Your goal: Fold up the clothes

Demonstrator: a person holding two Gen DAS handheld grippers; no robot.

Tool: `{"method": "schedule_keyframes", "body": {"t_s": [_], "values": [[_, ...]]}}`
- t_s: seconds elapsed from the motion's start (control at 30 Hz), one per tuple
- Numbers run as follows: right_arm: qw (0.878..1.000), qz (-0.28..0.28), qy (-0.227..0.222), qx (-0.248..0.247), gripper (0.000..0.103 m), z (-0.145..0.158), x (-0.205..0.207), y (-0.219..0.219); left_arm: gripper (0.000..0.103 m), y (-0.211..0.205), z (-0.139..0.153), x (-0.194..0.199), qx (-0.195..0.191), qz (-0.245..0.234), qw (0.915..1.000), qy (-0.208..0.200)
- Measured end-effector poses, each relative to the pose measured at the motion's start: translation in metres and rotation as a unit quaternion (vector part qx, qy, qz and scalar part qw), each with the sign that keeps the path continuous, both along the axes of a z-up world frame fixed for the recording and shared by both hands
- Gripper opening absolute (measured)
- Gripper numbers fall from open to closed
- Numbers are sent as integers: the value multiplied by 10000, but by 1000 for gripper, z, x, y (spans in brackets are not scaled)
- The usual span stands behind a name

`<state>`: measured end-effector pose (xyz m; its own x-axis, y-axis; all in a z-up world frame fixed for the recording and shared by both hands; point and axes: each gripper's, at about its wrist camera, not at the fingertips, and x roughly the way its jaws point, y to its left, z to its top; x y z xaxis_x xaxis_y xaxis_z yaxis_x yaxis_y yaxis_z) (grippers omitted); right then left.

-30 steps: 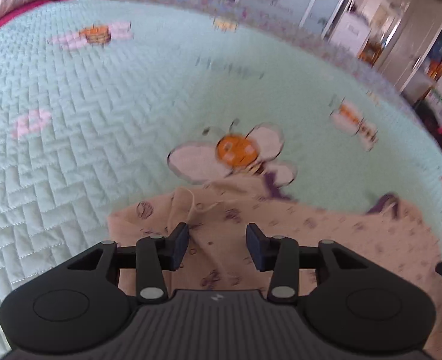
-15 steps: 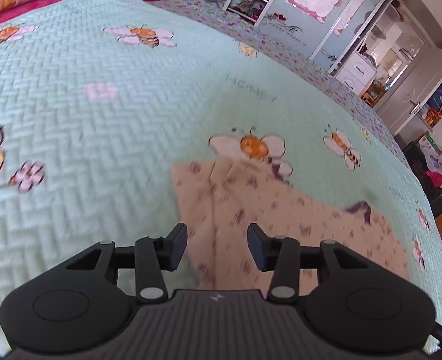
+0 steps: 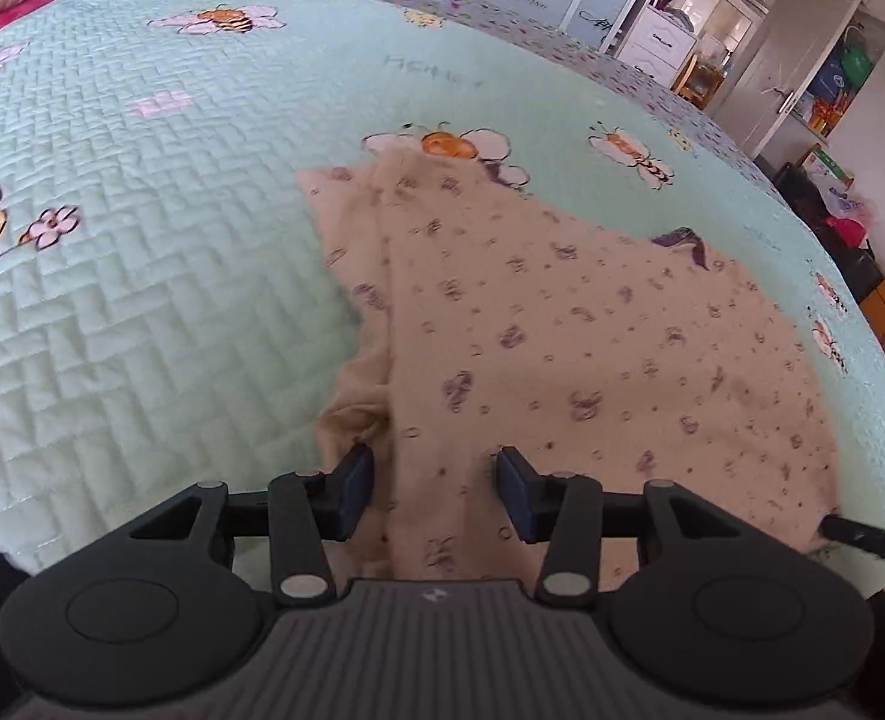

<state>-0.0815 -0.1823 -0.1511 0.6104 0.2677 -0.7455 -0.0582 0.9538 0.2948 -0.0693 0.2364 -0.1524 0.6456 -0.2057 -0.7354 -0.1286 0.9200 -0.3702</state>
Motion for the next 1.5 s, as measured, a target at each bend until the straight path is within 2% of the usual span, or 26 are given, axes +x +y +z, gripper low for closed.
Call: {"method": "schedule_keyframes", "body": {"t_s": [0.03, 0.1, 0.17, 0.27, 0.47, 0.5, 0.57, 0.63, 0.73, 0.9, 1.03, 1.17, 1.3, 1.37, 1.4, 1.5], "values": [[9998, -113, -5, 146, 54, 1, -4, -7, 45, 6, 4, -2, -142, 133, 9998, -2], [9989, -319, -307, 143, 56, 16, -13, -11, 50, 11, 16, -9, -206, 212, 9994, -201], [9985, -205, -506, -1, 58, 27, -22, -9, 54, 8, 26, -12, -189, 167, 9991, -333], [9992, 85, -297, -256, 60, 21, -27, 1, 54, -11, 30, -16, -234, -142, 9991, -331], [9954, 827, -394, -296, 59, 21, -40, 37, 54, -55, 13, -25, 4, -982, 9952, 49], [9936, 905, -421, -526, 59, 22, -41, 43, 54, -54, 11, -28, -42, -973, 9952, 120], [9881, 1049, -479, -1017, 58, 23, -44, 55, 54, -50, 7, -35, -173, -930, 9952, 244], [9860, 857, -385, -1376, 59, 20, -42, 49, 54, -39, 2, -40, -410, -688, 9961, 379], [9925, 453, -149, -1129, 59, 14, -34, 19, 54, -19, -7, -45, -841, -203, 9933, 761], [9988, 131, -5, -481, 60, 5, -24, -20, 56, 3, -25, -44, -1740, 379, 9789, 1004], [9959, 546, -125, -709, 60, 5, -13, -19, 67, 6, -28, -37, -2090, 560, 9699, 1113], [9898, 1104, -270, -863, 60, 5, -7, -26, 66, 8, -23, -40, -2284, 609, 9661, 1037], [9760, 1850, -565, -997, 59, 4, -8, -31, 66, 7, -18, -38, -2364, 589, 9647, 1003], [9716, 2019, -633, -1056, 51, 2, -7, -31, 66, 4, -15, -36, -2332, 526, 9659, 993], [9704, 2057, -654, -1080, 51, 2, -7, -30, 66, 2, -16, -35, -2306, 509, 9664, 1018], [9667, 2170, -720, -1151, 33, 2, -6, -26, 66, 1, -19, -32, -2266, 532, 9661, 1113]]}}
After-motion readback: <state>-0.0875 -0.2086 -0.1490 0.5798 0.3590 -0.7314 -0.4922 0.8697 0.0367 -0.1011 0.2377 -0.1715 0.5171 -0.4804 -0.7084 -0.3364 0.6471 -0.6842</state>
